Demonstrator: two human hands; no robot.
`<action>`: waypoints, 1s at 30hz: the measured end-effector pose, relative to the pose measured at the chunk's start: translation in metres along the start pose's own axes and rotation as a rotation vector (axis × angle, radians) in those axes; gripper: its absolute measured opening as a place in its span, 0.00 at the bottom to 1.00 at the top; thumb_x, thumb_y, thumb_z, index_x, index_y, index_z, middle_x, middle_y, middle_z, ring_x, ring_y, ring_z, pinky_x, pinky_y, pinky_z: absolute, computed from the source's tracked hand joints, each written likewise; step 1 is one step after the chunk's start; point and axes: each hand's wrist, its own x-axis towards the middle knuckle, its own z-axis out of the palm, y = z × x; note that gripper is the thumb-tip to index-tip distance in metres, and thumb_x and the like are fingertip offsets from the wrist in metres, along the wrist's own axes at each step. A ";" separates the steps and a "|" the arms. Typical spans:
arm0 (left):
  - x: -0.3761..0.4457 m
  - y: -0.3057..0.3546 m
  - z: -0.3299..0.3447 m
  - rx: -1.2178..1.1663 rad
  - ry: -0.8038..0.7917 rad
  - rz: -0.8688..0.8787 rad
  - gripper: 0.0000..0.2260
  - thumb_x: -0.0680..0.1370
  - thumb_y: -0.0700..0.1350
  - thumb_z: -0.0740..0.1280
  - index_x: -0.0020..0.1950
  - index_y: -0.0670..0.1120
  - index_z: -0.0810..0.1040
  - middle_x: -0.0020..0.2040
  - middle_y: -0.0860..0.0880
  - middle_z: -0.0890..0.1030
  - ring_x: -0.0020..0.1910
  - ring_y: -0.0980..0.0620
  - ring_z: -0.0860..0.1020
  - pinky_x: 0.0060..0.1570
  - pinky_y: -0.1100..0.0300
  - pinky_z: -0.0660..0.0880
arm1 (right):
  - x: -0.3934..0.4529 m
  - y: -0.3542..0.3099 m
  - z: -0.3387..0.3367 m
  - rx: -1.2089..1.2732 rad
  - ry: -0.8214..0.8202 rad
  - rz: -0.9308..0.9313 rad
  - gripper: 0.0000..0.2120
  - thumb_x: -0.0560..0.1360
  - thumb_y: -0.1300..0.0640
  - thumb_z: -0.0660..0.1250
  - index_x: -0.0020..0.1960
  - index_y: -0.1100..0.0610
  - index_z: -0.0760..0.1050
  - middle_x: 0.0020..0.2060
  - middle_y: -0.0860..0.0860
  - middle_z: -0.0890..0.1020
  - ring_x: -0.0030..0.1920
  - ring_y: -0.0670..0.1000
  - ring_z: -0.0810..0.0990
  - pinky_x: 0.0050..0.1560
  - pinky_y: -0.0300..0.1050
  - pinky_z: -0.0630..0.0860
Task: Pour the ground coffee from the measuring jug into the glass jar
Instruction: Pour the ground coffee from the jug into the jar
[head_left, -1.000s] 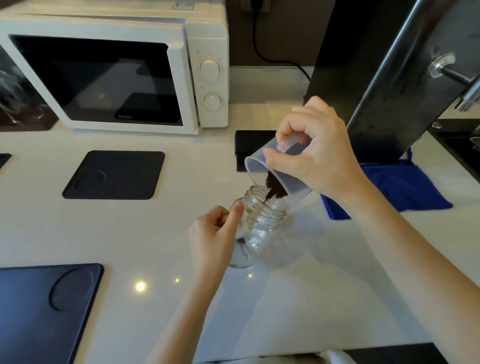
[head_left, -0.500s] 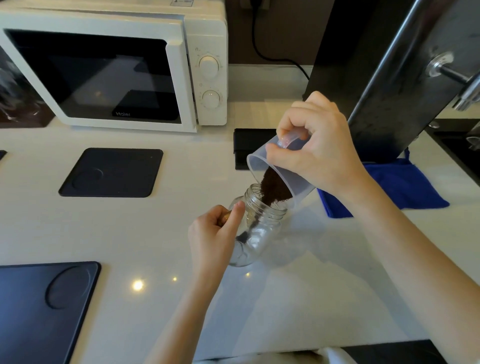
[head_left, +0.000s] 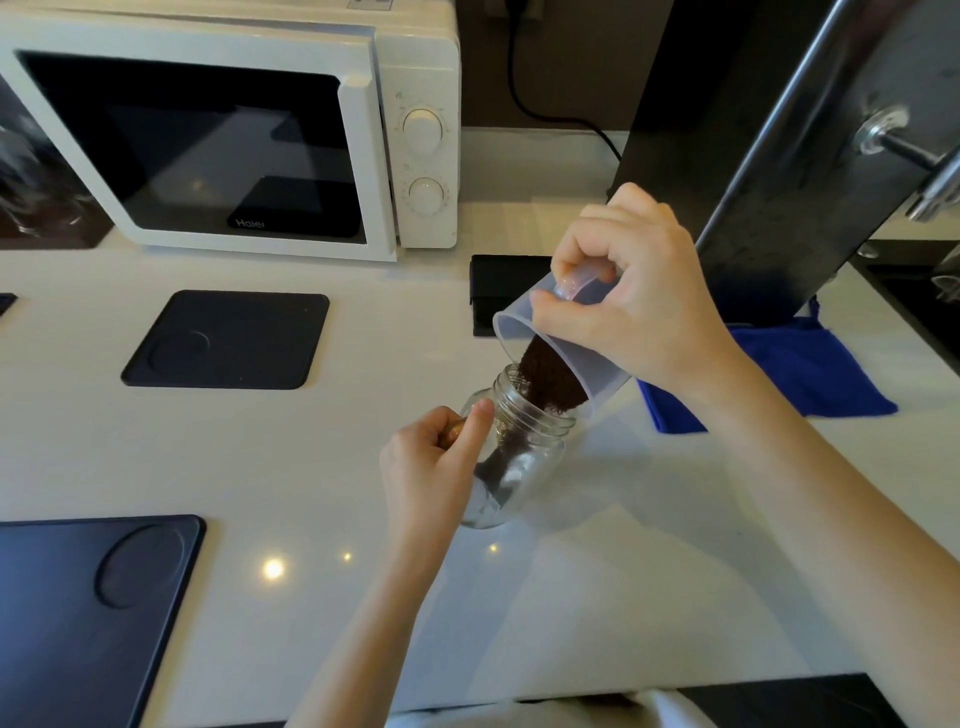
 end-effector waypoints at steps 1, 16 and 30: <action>0.000 0.000 0.000 0.003 0.000 0.005 0.23 0.72 0.52 0.68 0.24 0.45 0.62 0.17 0.53 0.61 0.21 0.56 0.61 0.23 0.67 0.57 | 0.000 0.000 -0.001 -0.003 0.005 -0.001 0.11 0.64 0.50 0.67 0.31 0.57 0.72 0.30 0.45 0.71 0.39 0.49 0.68 0.39 0.42 0.65; 0.001 0.000 0.000 0.004 -0.006 -0.004 0.22 0.72 0.52 0.68 0.24 0.45 0.63 0.17 0.53 0.62 0.22 0.55 0.61 0.24 0.66 0.57 | 0.001 -0.001 -0.001 -0.008 0.013 -0.023 0.10 0.65 0.52 0.68 0.31 0.57 0.72 0.30 0.44 0.71 0.38 0.49 0.69 0.40 0.43 0.65; 0.003 -0.001 0.000 -0.012 -0.006 -0.010 0.22 0.72 0.52 0.68 0.24 0.45 0.63 0.17 0.53 0.63 0.22 0.55 0.61 0.24 0.66 0.57 | 0.002 -0.001 0.002 0.007 -0.013 -0.030 0.10 0.65 0.53 0.69 0.31 0.58 0.73 0.30 0.42 0.70 0.39 0.47 0.68 0.39 0.46 0.67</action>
